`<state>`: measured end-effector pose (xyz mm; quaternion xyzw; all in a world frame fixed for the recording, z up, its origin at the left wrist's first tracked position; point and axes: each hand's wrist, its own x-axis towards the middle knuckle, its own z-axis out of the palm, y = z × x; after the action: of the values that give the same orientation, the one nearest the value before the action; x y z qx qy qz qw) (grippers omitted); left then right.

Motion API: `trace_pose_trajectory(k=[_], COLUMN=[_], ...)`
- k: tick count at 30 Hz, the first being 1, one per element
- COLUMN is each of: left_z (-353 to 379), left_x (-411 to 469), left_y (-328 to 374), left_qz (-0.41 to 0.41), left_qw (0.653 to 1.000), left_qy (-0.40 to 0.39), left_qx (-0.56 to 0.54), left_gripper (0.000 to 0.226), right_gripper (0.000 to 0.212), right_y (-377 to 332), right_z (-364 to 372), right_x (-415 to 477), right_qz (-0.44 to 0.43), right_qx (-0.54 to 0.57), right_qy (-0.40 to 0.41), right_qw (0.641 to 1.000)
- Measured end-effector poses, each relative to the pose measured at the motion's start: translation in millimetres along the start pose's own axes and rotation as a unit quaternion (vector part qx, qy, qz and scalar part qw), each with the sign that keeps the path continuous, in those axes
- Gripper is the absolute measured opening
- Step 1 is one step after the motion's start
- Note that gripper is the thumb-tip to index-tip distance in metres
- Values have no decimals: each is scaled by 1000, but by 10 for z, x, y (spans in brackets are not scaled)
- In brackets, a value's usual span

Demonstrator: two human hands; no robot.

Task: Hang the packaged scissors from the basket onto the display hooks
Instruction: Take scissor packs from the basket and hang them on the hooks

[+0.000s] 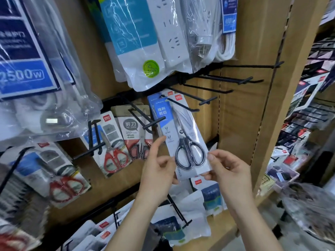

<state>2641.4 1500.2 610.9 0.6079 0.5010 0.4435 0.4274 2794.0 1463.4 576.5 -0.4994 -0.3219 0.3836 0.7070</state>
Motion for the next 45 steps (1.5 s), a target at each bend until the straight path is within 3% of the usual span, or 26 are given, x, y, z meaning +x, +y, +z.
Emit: trace_pose_trajectory(k=[5,10,14,18,20,22,24,25,30,36,45], left_z=[-29,-14,17,54,123,121,354,338,682,1073,2244], left_x=[286,503,492,288,58,-150,-408,-486,-941,-1485,-2145], left_y=[-86,-320,-487,-692,-860,-1061,-1378,-1415,-1923,-2339,-3265], left_qz=[-4,-8,-58,-73,-56,-55,-67,-74,-84,-142,-195], left_qw=[997,990,981,975,973,970,958,962,933,896,841], left_qy=[31,30,-32,-53,-81,-112,-181,-172,-301,-384,-457], left_qx=[72,136,181,201,207,208,211,201,179,173,216], left_gripper=[52,66,75,57,43,39,39,39,39,35,30], right_gripper=[25,27,26,22,19,18,16,16,20,19,22], right_y=[116,193,259,422,491,593,681,664,855,1224,2304], right_z=[-15,-387,-719,-1013,-1196,-1312,-1590,-1597,-2050,-2659,-3573], right_x=[80,48,-88,-287,-440,-608,-959,-1015,-1774,-2563,-2767], right_qz=[42,55,78,124,151,183,204,200,258,334,383], right_qx=[-42,-89,-79,-86,-123,-169,-221,-250,-330,-263,-217], right_qy=[-72,-31,21,61,38,2,25,16,101,277,335], right_qw=[996,994,994,987,980,968,953,947,902,862,833])
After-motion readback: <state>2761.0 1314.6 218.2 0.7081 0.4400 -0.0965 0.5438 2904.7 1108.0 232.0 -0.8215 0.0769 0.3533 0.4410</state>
